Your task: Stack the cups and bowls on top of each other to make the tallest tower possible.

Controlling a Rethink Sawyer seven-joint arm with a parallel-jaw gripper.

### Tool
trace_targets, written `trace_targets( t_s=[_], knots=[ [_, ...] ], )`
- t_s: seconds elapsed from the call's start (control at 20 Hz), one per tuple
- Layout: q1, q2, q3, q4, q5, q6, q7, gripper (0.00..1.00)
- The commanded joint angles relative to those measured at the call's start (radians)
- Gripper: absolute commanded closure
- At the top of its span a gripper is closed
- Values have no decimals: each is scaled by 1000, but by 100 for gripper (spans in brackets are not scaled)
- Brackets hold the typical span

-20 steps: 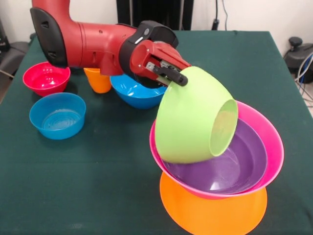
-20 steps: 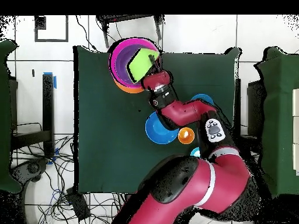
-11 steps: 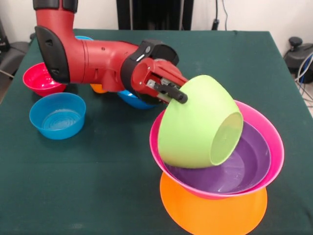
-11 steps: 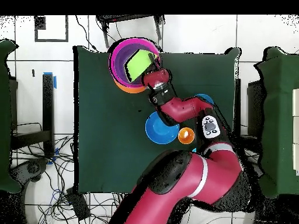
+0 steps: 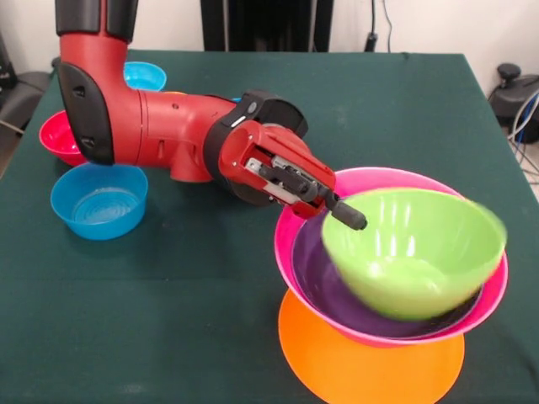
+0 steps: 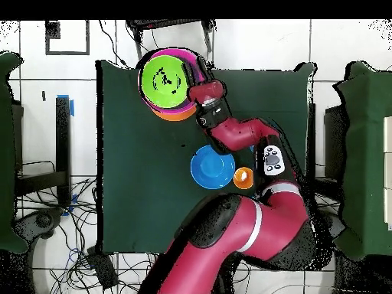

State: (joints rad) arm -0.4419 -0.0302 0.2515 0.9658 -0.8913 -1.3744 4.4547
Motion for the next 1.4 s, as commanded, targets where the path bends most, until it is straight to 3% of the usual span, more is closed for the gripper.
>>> trace_targets(
  t_s=[0.05,0.3,0.9,1.1,1.4],
  knots=[
    [40,65,18,-89,4,130,-95,0],
    [51,21,5,-64,17,140,-73,0],
    [59,-111,-45,184,58,44,-117,0],
    [46,-131,-61,201,30,42,-72,0],
    [24,-131,-105,185,-66,48,31,0]
  ],
)
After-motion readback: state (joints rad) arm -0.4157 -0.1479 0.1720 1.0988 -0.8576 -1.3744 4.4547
